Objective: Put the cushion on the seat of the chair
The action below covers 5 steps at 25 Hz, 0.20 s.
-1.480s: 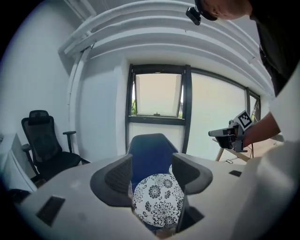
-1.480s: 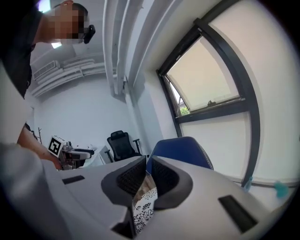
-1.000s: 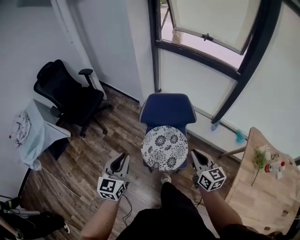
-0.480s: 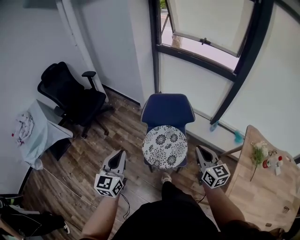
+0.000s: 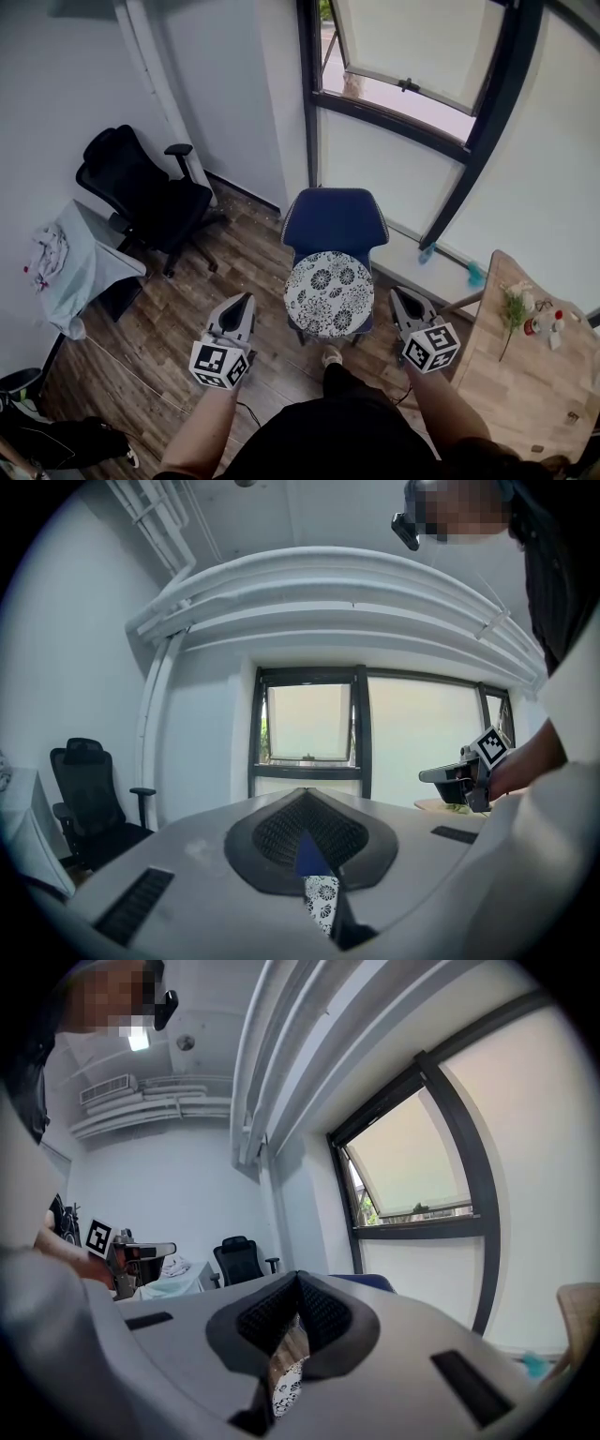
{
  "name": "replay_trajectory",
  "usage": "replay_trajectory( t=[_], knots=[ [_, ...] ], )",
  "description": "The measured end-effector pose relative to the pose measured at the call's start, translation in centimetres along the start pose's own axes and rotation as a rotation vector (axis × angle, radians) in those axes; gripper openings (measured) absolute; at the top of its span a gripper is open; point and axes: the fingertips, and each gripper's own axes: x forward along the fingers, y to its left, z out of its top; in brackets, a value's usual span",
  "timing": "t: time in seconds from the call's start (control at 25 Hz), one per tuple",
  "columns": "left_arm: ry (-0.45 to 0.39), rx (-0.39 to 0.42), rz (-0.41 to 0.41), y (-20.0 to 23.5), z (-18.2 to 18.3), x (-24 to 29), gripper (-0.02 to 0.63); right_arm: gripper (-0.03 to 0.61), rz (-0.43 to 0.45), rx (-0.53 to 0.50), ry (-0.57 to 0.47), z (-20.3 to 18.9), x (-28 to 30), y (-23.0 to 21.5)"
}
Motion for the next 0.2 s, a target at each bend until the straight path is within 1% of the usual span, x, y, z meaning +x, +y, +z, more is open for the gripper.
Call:
replay_trajectory(
  t=[0.2],
  knots=[
    [0.004,0.001,0.009,0.06,-0.15,-0.25,0.006,0.025,0.003,-0.004,0.001,0.11,-0.07,0.21]
  ],
)
